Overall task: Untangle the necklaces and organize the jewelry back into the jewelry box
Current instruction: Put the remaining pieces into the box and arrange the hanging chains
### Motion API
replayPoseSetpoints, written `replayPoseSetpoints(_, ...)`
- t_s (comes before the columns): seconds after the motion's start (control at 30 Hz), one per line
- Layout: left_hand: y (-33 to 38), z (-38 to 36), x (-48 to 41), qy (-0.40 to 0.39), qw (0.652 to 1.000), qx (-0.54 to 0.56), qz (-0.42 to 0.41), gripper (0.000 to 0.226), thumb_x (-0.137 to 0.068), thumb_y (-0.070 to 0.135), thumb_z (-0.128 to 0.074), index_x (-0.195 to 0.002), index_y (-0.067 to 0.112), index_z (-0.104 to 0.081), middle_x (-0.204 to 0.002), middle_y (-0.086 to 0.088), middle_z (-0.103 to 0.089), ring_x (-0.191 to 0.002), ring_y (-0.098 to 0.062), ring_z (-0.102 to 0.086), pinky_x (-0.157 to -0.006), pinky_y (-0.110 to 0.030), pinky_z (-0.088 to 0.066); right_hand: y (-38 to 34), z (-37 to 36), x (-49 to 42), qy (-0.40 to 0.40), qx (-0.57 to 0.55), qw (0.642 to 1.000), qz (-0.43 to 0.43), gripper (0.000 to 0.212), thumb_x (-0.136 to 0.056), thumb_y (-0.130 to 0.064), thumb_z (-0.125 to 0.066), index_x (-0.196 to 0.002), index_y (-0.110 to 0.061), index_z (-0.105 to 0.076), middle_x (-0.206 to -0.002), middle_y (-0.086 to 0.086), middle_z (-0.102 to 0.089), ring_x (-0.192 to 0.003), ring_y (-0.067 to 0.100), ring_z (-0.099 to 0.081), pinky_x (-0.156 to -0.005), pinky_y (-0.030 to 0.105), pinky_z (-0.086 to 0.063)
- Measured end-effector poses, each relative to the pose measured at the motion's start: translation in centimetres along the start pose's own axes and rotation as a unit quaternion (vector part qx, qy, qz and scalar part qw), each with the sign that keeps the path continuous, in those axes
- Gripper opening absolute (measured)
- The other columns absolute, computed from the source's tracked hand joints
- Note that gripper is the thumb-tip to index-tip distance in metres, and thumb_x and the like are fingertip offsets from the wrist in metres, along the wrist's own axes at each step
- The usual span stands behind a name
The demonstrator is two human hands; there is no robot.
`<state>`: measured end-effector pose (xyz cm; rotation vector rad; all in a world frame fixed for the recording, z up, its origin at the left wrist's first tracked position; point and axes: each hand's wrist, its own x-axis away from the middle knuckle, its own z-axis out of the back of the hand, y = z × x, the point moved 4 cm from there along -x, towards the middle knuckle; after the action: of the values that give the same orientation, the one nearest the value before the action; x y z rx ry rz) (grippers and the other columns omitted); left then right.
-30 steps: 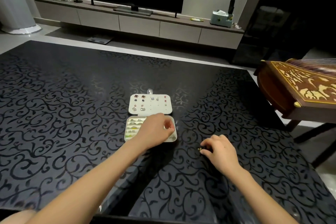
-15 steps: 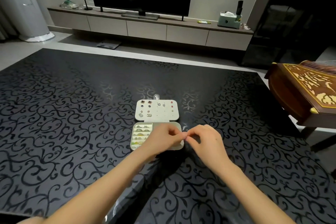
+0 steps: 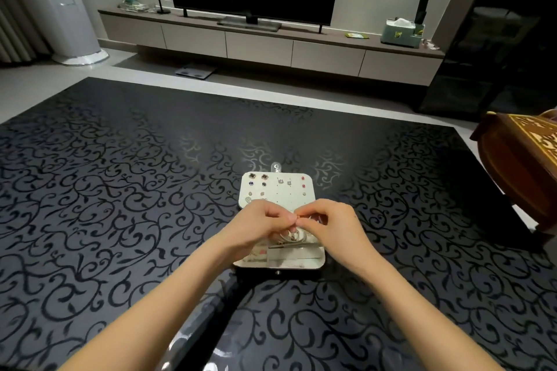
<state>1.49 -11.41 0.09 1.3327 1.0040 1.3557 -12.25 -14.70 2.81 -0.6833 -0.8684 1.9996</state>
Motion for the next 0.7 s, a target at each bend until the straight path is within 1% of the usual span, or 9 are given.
replayPoseSetpoints(0.1, 0.5, 0.5, -0.5, -0.008, 1.000, -0.013, -0.012, 0.019, -0.092, 0.012, -0.056, -0.077, 0.007, -0.067, -0.068, 0.002, -0.062, -0.059, -0.005, -0.050, -0.058, -0.017, -0.040, 0.3, 0.0, -1.0, -0.007, -0.034, 0.999, -0.006, 0.005, -0.081, -0.022, -0.071, -0.081, -0.021, -0.075, -0.076, -0.013, -0.071, -0.071, -0.002, -0.059, -0.066, 0.011, -0.042)
replayPoseSetpoints(0.17, 0.9, 0.7, -1.0, 0.007, 0.998, -0.049, -0.024, 0.019, -0.092, 0.016, -0.056, -0.075, 0.011, -0.065, -0.067, 0.004, -0.057, -0.058, -0.004, -0.047, -0.060, -0.017, -0.038, 0.3, 0.0, -1.7, 0.005, -0.054, 0.998, -0.013, 0.006, -0.081, -0.024, -0.071, -0.076, -0.025, -0.074, -0.076, -0.010, -0.072, -0.074, 0.002, -0.064, -0.070, 0.016, -0.048)
replayPoseSetpoints(0.23, 1.1, 0.9, -1.4, 0.027, 0.998, -0.057, -0.025, 0.018, -0.090, 0.017, -0.057, -0.075, 0.010, -0.064, -0.065, 0.003, -0.054, -0.058, -0.005, -0.044, -0.060, -0.017, -0.037, 0.4, 0.0, -2.2, 0.010, -0.055, 0.998, -0.023, 0.009, -0.081, -0.024, -0.070, -0.073, -0.028, -0.072, -0.075, -0.011, -0.072, -0.074, 0.002, -0.064, -0.069, 0.014, -0.048)
replayPoseSetpoints(0.3, 1.0, 1.1, -1.7, 0.029, 0.999, -0.035, -0.010, 0.017, -0.088, 0.013, -0.057, -0.074, 0.008, -0.065, -0.067, -0.001, -0.053, -0.061, -0.008, -0.044, -0.059, -0.017, -0.037, 0.5, -0.1, -2.5, 0.002, -0.046, 0.999, -0.027, 0.009, -0.082, -0.023, -0.069, -0.074, -0.025, -0.073, -0.074, -0.012, -0.071, -0.071, -0.003, -0.062, -0.065, 0.008, -0.043)
replayPoseSetpoints(0.37, 0.7, 1.2, -1.9, 0.015, 1.000, 0.006, 0.011, 0.018, -0.088, 0.008, -0.055, -0.074, 0.005, -0.065, -0.068, -0.003, -0.055, -0.062, -0.009, -0.046, -0.056, -0.017, -0.038, 0.6, -0.2, -2.6, -0.002, -0.046, 0.999, -0.026, 0.010, -0.083, -0.021, -0.068, -0.074, -0.022, -0.073, -0.073, -0.013, -0.070, -0.068, -0.005, -0.060, -0.064, 0.007, -0.041)
replayPoseSetpoints(0.47, 0.3, 1.2, -2.2, -0.009, 0.997, 0.068, 0.043, 0.017, -0.089, 0.003, -0.053, -0.075, -0.001, -0.062, -0.063, -0.001, -0.054, -0.057, -0.007, -0.047, -0.049, -0.015, -0.037, 0.9, -0.4, -2.8, -0.013, -0.050, 0.998, -0.023, 0.010, -0.084, -0.021, -0.068, -0.076, -0.019, -0.074, -0.073, -0.010, -0.071, -0.069, -0.003, -0.061, -0.064, 0.009, -0.043)
replayPoseSetpoints(0.57, 0.4, 1.0, -2.2, -0.013, 0.996, 0.066, 0.059, 0.022, -0.090, -0.002, -0.045, -0.071, 0.001, -0.058, -0.050, 0.005, -0.052, -0.045, -0.003, -0.044, -0.043, -0.012, -0.032, 1.0, -0.7, -2.9, -0.024, -0.042, 0.999, -0.017, 0.010, -0.083, -0.022, -0.068, -0.077, -0.017, -0.074, -0.074, -0.008, -0.071, -0.067, 0.001, -0.060, -0.064, 0.014, -0.045)
replayPoseSetpoints(0.63, 0.1, 1.0, -2.4, -0.010, 0.993, 0.091, 0.078, 0.021, -0.088, -0.002, -0.043, -0.074, 0.000, -0.057, -0.047, 0.005, -0.052, -0.042, -0.004, -0.041, -0.045, -0.013, -0.032, 1.1, -0.8, -3.1, -0.024, -0.045, 0.999, -0.017, 0.010, -0.084, -0.019, -0.067, -0.077, -0.014, -0.073, -0.074, -0.007, -0.070, -0.065, -0.001, -0.057, -0.062, 0.012, -0.042)
replayPoseSetpoints(0.7, -0.2, 1.1, -2.6, -0.010, 0.989, 0.112, 0.100, 0.020, -0.087, -0.001, -0.044, -0.074, 0.000, -0.059, -0.050, 0.002, -0.053, -0.044, -0.006, -0.038, -0.046, -0.014, -0.032, 1.2, -1.0, -3.3, -0.029, -0.043, 0.998, -0.022, 0.010, -0.085, -0.018, -0.066, -0.079, -0.012, -0.072, -0.076, -0.006, -0.070, -0.064, -0.002, -0.056, -0.062, 0.011, -0.042)
